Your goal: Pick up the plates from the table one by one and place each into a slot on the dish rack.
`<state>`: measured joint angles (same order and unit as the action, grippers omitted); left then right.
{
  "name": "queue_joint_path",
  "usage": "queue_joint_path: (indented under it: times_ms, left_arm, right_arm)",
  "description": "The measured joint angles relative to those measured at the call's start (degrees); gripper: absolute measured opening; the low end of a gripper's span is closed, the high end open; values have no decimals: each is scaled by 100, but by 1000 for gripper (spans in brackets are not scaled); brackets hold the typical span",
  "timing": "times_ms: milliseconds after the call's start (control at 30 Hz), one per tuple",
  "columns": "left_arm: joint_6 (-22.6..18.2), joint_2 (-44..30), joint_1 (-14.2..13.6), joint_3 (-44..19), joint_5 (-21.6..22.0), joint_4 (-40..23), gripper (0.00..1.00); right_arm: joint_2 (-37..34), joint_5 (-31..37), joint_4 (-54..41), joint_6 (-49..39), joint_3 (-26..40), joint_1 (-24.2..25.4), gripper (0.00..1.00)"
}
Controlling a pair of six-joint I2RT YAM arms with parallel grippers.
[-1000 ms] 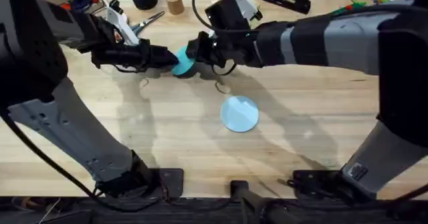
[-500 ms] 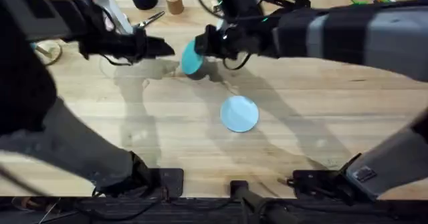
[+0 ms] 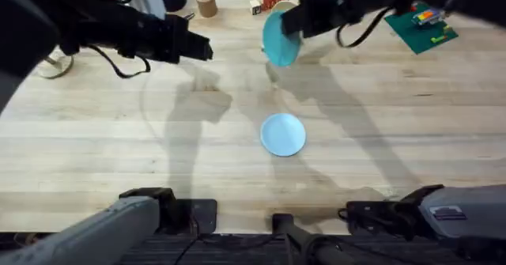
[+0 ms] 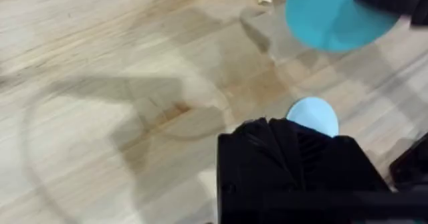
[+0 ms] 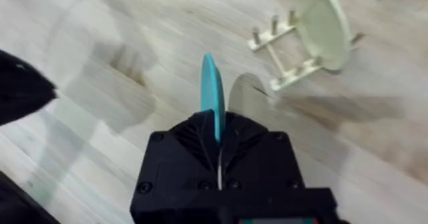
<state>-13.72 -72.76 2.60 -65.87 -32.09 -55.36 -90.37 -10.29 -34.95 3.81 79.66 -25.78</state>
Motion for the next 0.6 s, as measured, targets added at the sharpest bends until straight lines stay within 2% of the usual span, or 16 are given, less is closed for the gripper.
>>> queue_joint_path:
  times_ms: [200, 433, 467, 500, 600]
  left_arm:
    - [298, 837, -796, 0, 898, -419, 39]
    - [621, 1459, -1639, 0, 1746, -839, 42]
    - [657, 1522, -1748, 0, 1843, -879, 103]
    - [652, 1568, -1825, 0, 1899, -913, 219]
    - [697, 1664, -1979, 0, 2089, -1004, 696]
  right_arm:
    - [0, 3, -993, -1313, 854, 310, 30]
    - [0, 281, -1227, -2472, 1451, 443, 30]
    - [0, 319, -1225, -2640, 1484, 443, 30]
    - [0, 342, -1218, -2766, 1502, 443, 30]
    - [0, 400, -1192, -3155, 1506, 443, 30]
